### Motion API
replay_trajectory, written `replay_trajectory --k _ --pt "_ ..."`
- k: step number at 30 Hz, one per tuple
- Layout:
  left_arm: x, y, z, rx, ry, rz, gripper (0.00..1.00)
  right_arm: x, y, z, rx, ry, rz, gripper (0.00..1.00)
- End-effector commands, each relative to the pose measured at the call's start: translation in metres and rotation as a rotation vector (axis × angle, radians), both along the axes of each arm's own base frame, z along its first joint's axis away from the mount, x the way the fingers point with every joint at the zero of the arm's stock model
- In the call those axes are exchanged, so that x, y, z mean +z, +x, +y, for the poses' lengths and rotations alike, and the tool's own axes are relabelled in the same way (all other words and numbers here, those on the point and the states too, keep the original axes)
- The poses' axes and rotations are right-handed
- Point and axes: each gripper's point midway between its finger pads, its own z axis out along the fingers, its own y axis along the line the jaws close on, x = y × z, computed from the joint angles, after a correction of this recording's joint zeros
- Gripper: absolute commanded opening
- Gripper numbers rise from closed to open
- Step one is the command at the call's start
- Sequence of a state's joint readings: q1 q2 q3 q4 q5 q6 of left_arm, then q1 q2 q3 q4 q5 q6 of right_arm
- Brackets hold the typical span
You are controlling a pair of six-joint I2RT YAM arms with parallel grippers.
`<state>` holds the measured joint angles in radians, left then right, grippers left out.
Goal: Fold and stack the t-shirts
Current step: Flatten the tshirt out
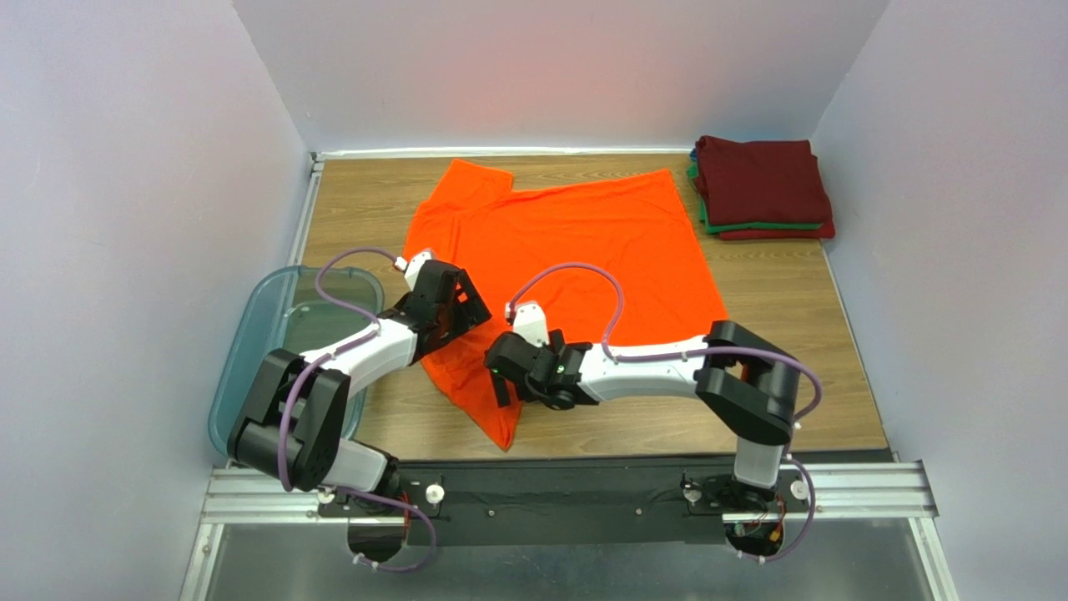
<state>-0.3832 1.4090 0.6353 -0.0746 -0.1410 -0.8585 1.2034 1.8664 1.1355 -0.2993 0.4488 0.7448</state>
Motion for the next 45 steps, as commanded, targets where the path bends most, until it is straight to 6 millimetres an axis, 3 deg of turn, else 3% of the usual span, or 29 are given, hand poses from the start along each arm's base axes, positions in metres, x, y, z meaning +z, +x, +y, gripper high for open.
replay_trajectory --k 1,2,3,6,8,11,15,20,23,24,27,28,31,35,40,45 --pt "-0.03 -0.02 0.028 0.061 0.097 0.106 0.98 -0.014 -0.023 -0.037 -0.08 -0.035 0.07 1.0" --pt "-0.029 -0.02 0.03 0.065 0.102 0.104 0.98 -0.015 -0.026 -0.044 -0.091 -0.042 0.078 1.0" --pt "-0.03 -0.019 0.034 0.069 0.123 0.105 0.98 -0.02 -0.033 -0.065 -0.123 -0.081 0.092 1.0" --pt "-0.03 -0.019 0.034 0.064 0.123 0.105 0.98 -0.023 -0.04 -0.09 -0.17 -0.132 0.111 1.0" --pt "-0.028 -0.018 0.03 0.04 0.109 0.099 0.98 -0.015 -0.041 -0.09 -0.118 -0.131 0.095 1.0" --pt "-0.028 -0.017 0.026 0.013 0.097 0.088 0.98 0.012 -0.031 -0.07 0.032 -0.106 0.017 1.0" --pt "-0.025 -0.017 0.02 -0.01 0.07 0.075 0.98 0.055 -0.03 -0.009 0.292 0.073 -0.052 1.0" --pt "-0.024 -0.017 0.018 -0.022 0.062 0.069 0.98 0.07 -0.035 0.037 0.623 0.102 -0.123 1.0" --pt "-0.025 -0.018 0.017 -0.025 0.061 0.076 0.98 0.072 -0.026 0.052 0.733 0.104 -0.158 1.0" --pt "-0.025 -0.018 0.017 -0.024 0.057 0.075 0.98 0.071 -0.014 0.055 0.736 0.12 -0.168 1.0" --pt "-0.027 -0.019 0.015 -0.031 0.049 0.076 0.98 0.071 -0.011 0.062 0.831 0.204 -0.131 1.0" --pt "-0.027 -0.019 0.015 -0.03 0.047 0.075 0.98 0.067 0.002 0.063 0.828 0.208 -0.127 1.0" --pt "-0.028 -0.019 0.013 -0.036 0.042 0.079 0.98 0.065 0.003 0.071 0.905 0.215 -0.136 1.0" --pt "-0.03 -0.02 0.012 -0.044 0.035 0.088 0.98 0.043 0.01 0.076 0.918 0.197 -0.101 0.93" --pt "-0.03 -0.02 0.012 -0.04 0.035 0.086 0.98 0.029 0.012 0.074 0.921 0.2 -0.064 0.89" --pt "-0.03 -0.02 0.013 -0.036 0.038 0.086 0.98 0.003 0.01 0.062 0.893 0.151 -0.023 0.86"
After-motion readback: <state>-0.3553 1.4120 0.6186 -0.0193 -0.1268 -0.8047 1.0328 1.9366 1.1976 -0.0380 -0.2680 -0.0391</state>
